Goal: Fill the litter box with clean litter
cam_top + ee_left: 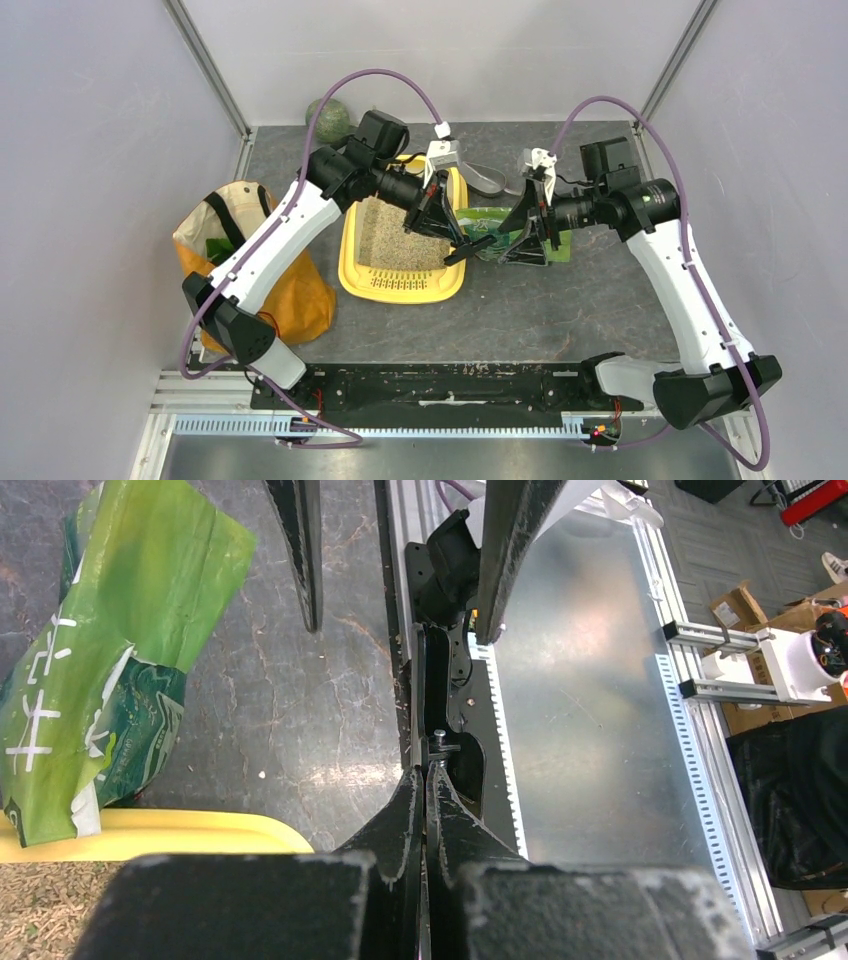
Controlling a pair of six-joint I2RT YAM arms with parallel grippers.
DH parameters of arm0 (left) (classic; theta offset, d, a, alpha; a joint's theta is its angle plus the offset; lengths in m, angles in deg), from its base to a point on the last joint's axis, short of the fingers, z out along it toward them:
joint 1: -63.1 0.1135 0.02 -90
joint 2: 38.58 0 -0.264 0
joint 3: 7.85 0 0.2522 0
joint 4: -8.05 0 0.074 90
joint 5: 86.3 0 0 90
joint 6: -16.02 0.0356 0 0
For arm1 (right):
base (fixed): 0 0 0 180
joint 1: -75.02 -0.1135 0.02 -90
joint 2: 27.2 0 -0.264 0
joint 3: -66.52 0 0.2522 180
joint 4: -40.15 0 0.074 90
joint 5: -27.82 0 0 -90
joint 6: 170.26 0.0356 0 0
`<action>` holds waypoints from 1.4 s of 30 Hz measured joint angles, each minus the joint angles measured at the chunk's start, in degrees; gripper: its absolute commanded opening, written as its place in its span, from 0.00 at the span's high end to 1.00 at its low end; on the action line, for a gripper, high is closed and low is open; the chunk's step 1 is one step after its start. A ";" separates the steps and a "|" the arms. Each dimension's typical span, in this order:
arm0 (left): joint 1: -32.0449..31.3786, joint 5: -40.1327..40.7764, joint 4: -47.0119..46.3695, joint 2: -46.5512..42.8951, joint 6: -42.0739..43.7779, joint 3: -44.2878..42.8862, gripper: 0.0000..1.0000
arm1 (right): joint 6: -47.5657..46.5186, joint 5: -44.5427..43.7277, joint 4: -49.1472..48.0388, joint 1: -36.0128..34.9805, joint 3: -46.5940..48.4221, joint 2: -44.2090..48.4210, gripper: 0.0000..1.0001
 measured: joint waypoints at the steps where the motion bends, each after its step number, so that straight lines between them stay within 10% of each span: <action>1: 0.00 -0.11 -0.11 0.11 -0.22 0.00 0.98 | 0.52 -0.13 -1.09 -0.87 -0.59 0.20 0.27; 25: -1.40 -1.51 -3.19 2.34 -4.90 0.00 0.98 | 3.98 -2.21 -8.44 -6.12 -3.08 2.75 0.87; 31: -1.09 -1.27 -3.93 2.32 -5.53 0.00 0.39 | 3.76 -2.25 -7.91 -6.12 -3.08 2.75 0.95; 42: 3.26 3.48 -12.11 -12.46 -6.38 13.64 0.15 | 3.34 -3.82 -8.22 -6.32 -3.74 4.48 0.95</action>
